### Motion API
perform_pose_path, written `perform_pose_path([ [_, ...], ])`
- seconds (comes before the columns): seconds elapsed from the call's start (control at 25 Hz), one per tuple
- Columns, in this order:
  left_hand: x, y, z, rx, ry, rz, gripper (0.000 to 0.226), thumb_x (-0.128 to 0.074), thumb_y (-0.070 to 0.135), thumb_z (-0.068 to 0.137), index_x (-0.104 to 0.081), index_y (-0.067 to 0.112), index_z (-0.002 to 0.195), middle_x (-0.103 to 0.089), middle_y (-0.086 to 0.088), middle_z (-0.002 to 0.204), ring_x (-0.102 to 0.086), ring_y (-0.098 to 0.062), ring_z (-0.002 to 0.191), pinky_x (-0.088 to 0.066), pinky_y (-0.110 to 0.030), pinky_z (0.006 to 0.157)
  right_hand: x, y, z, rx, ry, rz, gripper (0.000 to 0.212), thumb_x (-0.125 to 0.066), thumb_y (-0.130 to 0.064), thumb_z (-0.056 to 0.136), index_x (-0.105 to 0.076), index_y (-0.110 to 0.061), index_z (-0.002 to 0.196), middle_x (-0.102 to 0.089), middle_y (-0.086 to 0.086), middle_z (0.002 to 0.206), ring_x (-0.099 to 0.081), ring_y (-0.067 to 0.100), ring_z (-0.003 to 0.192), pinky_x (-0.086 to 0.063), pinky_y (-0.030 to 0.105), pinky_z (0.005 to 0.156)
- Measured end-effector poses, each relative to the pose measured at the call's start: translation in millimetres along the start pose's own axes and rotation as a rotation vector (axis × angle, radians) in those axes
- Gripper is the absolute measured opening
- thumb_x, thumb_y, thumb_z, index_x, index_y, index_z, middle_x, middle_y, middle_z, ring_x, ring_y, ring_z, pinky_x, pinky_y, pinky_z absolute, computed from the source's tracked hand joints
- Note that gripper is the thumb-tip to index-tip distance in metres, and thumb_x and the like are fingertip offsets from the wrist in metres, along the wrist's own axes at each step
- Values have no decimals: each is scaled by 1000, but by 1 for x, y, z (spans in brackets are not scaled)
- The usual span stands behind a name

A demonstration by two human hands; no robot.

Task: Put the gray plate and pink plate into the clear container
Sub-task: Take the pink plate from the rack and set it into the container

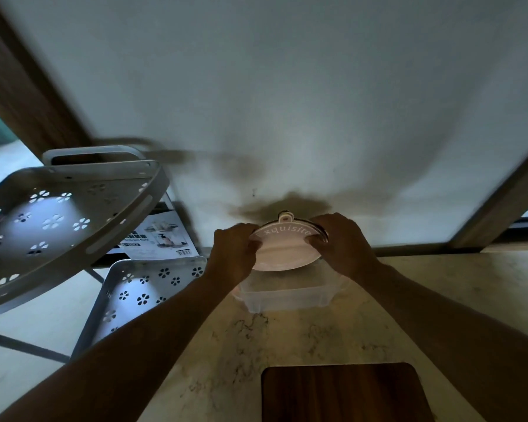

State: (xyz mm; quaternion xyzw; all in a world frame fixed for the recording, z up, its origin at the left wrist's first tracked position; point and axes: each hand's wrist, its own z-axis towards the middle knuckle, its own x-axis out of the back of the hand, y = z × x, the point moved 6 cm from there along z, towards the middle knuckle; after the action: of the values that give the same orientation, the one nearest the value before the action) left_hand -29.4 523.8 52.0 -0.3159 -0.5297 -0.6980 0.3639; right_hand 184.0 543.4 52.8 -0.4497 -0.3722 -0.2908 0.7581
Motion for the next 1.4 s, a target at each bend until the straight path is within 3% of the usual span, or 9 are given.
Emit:
perform_pose_path([
  [0.28, -13, -3, -3, -6, 10, 74, 32, -68, 19, 84, -64, 13, 116, -70, -11, 113, -63, -30, 101, -36, -41, 93, -14, 3, 2, 14, -59, -56, 31, -69, -23, 86, -64, -12, 114, -69, 11, 107, -59, 32, 97, -42, 41, 84],
  [0.4, -10, -3, 1, 13, 1, 64, 21, -64, 19, 88, -66, 15, 108, -71, -9, 109, -62, -30, 100, -33, -41, 91, -11, 0, 1, 17, -70, -37, 31, -67, -23, 88, -63, -10, 116, -69, 12, 108, -59, 33, 97, -41, 40, 84],
  [0.56, 3, 2, -1, -81, 39, 87, 18, -61, 18, 90, -67, 13, 107, -72, -10, 105, -64, -32, 95, -36, -41, 87, -1, -4, -1, 51, -32, 4, 28, -64, -25, 90, -64, -15, 116, -69, 8, 106, -58, 28, 95, -41, 37, 82],
  [0.8, -6, 6, -5, -128, -53, 172, 23, -53, 22, 95, -63, 13, 114, -71, -9, 107, -64, -30, 97, -40, -43, 89, -11, -2, -6, 46, -77, -50, 27, -65, -22, 89, -64, -13, 115, -69, 11, 107, -60, 32, 96, -42, 39, 83],
  [1.04, 8, 9, -5, -162, 39, 102, 20, -59, 17, 92, -65, 9, 109, -70, -12, 104, -62, -32, 95, -39, -45, 87, 0, -5, -2, 41, -20, 10, 25, -62, -22, 91, -64, -15, 115, -69, 8, 106, -64, 30, 90, -44, 35, 79],
  [1.2, -8, 2, -7, -129, -51, 80, 23, -61, 17, 90, -62, 13, 113, -66, -10, 105, -59, -30, 98, -39, -43, 87, -11, -6, -3, 43, -77, -56, 30, -65, -22, 89, -63, -15, 118, -69, 9, 111, -65, 30, 96, -45, 39, 86],
  [1.4, -9, -6, 0, -50, -39, 75, 24, -61, 19, 90, -62, 11, 112, -67, -12, 108, -60, -31, 99, -39, -43, 89, -11, -8, 2, 29, -54, -51, 30, -62, -19, 91, -63, -14, 121, -70, 11, 112, -64, 33, 100, -45, 42, 87],
])
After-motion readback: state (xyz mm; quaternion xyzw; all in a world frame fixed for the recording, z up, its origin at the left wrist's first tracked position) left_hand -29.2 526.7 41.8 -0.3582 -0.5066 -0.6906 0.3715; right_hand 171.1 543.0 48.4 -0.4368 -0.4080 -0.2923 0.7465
